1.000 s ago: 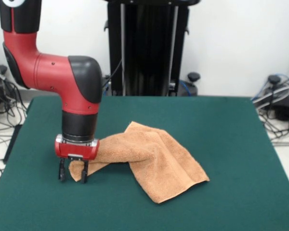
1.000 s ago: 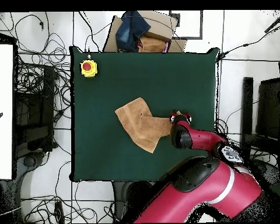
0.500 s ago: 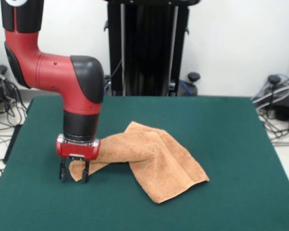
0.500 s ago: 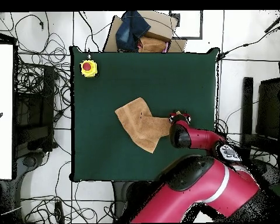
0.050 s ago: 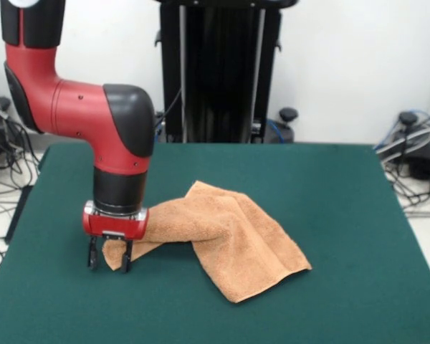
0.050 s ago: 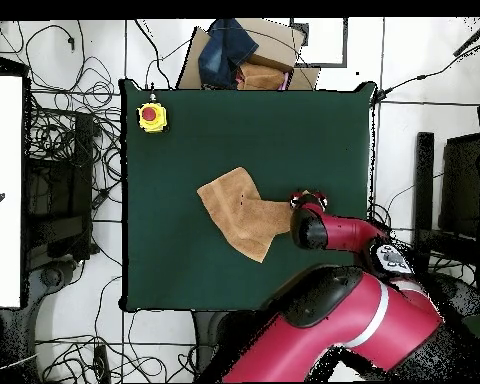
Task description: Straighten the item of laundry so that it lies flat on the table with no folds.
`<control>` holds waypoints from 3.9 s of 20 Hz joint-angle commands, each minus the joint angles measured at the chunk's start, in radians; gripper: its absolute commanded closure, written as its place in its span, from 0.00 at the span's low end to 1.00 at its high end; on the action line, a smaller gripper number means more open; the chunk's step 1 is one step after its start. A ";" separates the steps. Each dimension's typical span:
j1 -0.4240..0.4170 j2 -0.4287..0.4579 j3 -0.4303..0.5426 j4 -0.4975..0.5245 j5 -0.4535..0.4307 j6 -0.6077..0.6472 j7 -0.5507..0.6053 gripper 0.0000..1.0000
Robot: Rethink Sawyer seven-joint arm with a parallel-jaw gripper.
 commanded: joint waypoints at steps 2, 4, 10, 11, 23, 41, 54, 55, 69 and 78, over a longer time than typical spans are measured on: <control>0.005 0.090 0.053 -0.038 0.019 0.275 -0.005 0.00; 0.002 0.092 0.056 -0.038 0.020 0.291 -0.009 0.00; 0.000 0.100 0.057 -0.045 0.032 0.317 -0.004 0.00; 0.003 0.097 0.056 -0.041 0.031 0.300 0.007 0.00; 0.011 -0.040 0.047 0.115 0.032 0.311 0.036 0.00; 0.009 0.009 0.045 0.070 0.012 0.269 0.045 0.00; 0.019 0.031 0.026 0.054 -0.005 0.218 0.058 0.00; 0.019 0.032 0.026 0.052 -0.005 0.218 0.057 0.00; 0.022 0.030 0.023 0.043 -0.029 0.178 0.049 0.00; 0.033 0.027 0.025 0.036 -0.027 0.181 0.048 0.00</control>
